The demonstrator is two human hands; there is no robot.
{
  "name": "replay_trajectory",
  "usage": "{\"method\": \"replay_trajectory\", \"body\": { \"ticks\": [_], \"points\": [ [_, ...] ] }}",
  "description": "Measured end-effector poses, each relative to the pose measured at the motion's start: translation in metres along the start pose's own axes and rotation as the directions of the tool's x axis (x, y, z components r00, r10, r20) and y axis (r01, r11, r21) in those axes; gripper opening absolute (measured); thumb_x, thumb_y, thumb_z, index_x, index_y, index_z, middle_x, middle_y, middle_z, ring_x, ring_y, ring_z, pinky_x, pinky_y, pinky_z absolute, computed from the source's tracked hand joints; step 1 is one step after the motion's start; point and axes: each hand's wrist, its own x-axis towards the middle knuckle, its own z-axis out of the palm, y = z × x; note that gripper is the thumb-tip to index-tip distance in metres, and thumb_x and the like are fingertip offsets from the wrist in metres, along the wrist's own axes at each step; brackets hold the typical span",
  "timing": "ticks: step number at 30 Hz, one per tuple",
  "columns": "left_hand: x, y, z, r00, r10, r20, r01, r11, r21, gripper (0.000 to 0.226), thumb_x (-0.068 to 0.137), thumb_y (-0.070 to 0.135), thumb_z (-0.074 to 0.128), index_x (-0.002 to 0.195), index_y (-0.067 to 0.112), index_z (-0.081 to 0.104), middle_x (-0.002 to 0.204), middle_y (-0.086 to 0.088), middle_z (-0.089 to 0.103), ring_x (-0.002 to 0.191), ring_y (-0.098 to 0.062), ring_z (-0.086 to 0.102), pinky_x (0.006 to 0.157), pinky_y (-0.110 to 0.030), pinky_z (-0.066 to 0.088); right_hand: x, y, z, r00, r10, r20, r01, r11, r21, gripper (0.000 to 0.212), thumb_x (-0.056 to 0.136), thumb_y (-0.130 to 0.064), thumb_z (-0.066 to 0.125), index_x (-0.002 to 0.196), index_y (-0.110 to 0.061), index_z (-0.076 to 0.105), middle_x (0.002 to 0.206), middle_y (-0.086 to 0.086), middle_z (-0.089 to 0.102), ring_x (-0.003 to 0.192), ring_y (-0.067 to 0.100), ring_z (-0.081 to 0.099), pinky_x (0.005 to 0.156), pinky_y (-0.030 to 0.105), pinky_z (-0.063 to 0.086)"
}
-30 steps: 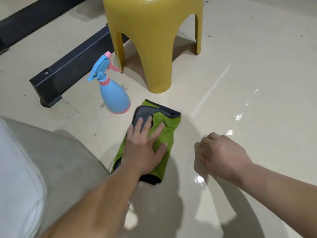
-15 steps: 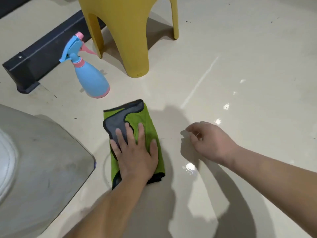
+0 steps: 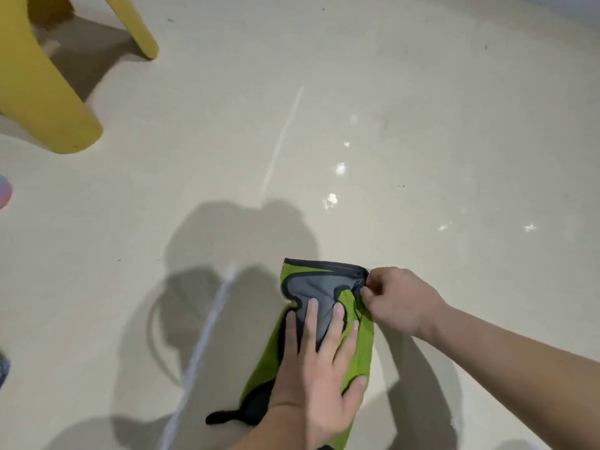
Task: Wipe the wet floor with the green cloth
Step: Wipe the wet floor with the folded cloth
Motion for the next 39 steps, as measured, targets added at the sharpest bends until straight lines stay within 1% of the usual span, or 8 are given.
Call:
{"method": "replay_trajectory", "body": {
  "ticks": [5, 11, 14, 17, 25, 30, 34, 39],
  "points": [
    [0.066, 0.033, -0.011, 0.939, 0.338, 0.060, -0.341, 0.939, 0.044, 0.070, 0.093, 0.065, 0.046, 0.155, 0.033, 0.045, 0.174, -0.006, 0.016, 0.158, -0.048, -0.001, 0.120, -0.073, 0.004, -0.028, 0.088, -0.014, 0.958, 0.275, -0.085, -0.264, 0.957, 0.123, 0.019, 0.093, -0.040, 0.050, 0.081, -0.026, 0.057, 0.084, -0.009, 0.065, 0.086, 0.021, 0.064, 0.075, 0.033, 0.052],
    [0.167, 0.060, -0.030, 0.876, 0.454, 0.160, -0.481, 0.839, 0.255, 0.075, 0.095, 0.074, 0.007, 0.162, 0.045, -0.010, 0.170, -0.006, -0.028, 0.153, -0.042, -0.031, 0.119, -0.068, -0.013, -0.066, 0.144, -0.011, 0.904, 0.425, 0.043, -0.425, 0.885, 0.188, 0.030, 0.096, -0.040, 0.050, 0.083, -0.016, 0.063, 0.085, 0.000, 0.069, 0.082, 0.022, 0.067, 0.071, 0.030, 0.053],
    [0.173, 0.068, -0.034, 0.897, 0.400, 0.188, -0.438, 0.860, 0.263, 0.075, 0.096, 0.074, 0.007, 0.162, 0.044, -0.011, 0.171, -0.006, -0.025, 0.154, -0.041, -0.029, 0.121, -0.066, -0.012, -0.078, 0.147, -0.008, 0.910, 0.392, 0.133, -0.411, 0.894, 0.176, 0.031, 0.097, -0.043, 0.052, 0.074, -0.022, 0.057, 0.079, -0.009, 0.061, 0.074, 0.014, 0.059, 0.061, 0.024, 0.043],
    [0.141, 0.086, -0.030, 0.925, 0.341, 0.166, -0.369, 0.909, 0.195, 0.081, 0.096, 0.073, 0.021, 0.166, 0.034, 0.006, 0.174, -0.008, -0.007, 0.157, -0.045, -0.017, 0.123, -0.067, -0.005, -0.089, 0.149, 0.000, 0.931, 0.315, 0.185, -0.337, 0.936, 0.102, 0.032, 0.097, -0.046, 0.051, 0.073, -0.025, 0.052, 0.079, -0.010, 0.057, 0.084, 0.021, 0.059, 0.075, 0.029, 0.047],
    [0.037, 0.137, 0.017, 0.837, 0.431, 0.338, -0.478, 0.876, 0.067, 0.083, 0.079, 0.068, 0.057, 0.150, 0.026, 0.053, 0.167, -0.011, 0.036, 0.153, -0.052, 0.021, 0.113, -0.072, 0.023, -0.145, 0.170, 0.011, 0.912, 0.159, 0.378, -0.158, 0.987, -0.034, 0.032, 0.099, -0.042, 0.043, 0.112, -0.021, 0.064, 0.118, 0.006, 0.069, 0.104, 0.031, 0.064, 0.087, 0.033, 0.048],
    [0.067, 0.136, -0.036, 0.753, 0.477, 0.453, -0.498, 0.863, -0.082, 0.064, 0.100, 0.062, 0.024, 0.161, 0.043, 0.027, 0.175, 0.014, -0.005, 0.160, -0.025, -0.016, 0.128, -0.047, -0.006, -0.153, 0.221, 0.020, 0.940, 0.171, 0.296, -0.212, 0.971, 0.114, 0.031, 0.096, -0.038, 0.045, 0.095, -0.016, 0.067, 0.096, 0.005, 0.069, 0.086, 0.025, 0.061, 0.073, 0.028, 0.044],
    [0.090, 0.140, -0.110, 0.805, 0.319, 0.501, -0.326, 0.942, -0.077, 0.044, 0.105, 0.033, 0.049, 0.149, 0.034, 0.051, 0.160, 0.012, 0.038, 0.146, -0.013, 0.040, 0.117, -0.028, 0.034, -0.140, 0.240, 0.048, 0.925, 0.261, 0.276, -0.380, 0.667, 0.641, 0.021, 0.088, -0.026, 0.056, 0.078, -0.007, 0.059, 0.066, 0.016, 0.065, 0.053, 0.027, 0.059, 0.053, 0.031, 0.047],
    [0.100, 0.146, -0.131, 0.819, 0.006, 0.573, -0.125, 0.978, 0.169, 0.030, 0.100, 0.030, 0.050, 0.122, 0.019, 0.067, 0.121, -0.003, 0.072, 0.114, -0.027, 0.064, 0.097, -0.037, 0.053, -0.129, 0.217, 0.065, 0.906, 0.236, 0.351, -0.419, 0.379, 0.826, 0.022, 0.090, -0.020, 0.065, 0.084, 0.001, 0.062, 0.069, 0.022, 0.064, 0.052, 0.032, 0.065, 0.052, 0.035, 0.052]
  ]
}}
